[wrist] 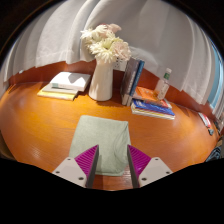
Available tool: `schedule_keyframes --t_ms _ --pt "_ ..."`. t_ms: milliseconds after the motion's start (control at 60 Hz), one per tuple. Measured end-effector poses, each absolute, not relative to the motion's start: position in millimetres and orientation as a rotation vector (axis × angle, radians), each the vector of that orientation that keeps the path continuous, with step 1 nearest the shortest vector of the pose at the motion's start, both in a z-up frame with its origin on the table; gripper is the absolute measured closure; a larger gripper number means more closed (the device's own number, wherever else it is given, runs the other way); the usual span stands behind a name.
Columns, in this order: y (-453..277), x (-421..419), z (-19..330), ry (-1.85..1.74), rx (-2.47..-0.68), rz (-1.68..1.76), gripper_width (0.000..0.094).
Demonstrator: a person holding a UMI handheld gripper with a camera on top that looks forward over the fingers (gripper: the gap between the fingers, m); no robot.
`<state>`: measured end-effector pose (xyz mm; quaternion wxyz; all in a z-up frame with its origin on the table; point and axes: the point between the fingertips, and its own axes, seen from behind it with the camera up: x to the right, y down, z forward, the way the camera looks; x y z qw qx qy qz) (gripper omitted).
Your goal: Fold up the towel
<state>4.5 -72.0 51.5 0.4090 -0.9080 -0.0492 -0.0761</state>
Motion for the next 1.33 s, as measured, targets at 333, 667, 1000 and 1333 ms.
schedule_keyframes --t_ms 333,667,1000,1333 --pt "-109.9 12.9 148.7 -0.153 -2.154 -0.081 0.0259" --pt "-169.3 -5.2 249.3 -0.056 -2.040 -0.040 0.0259" --pt "-224.2 -42.5 262.4 0.007 -2.023 -0.018 0.0259" --pt "-243.4 -63.0 269.5 0.001 -2.019 -0.033 0.0259"
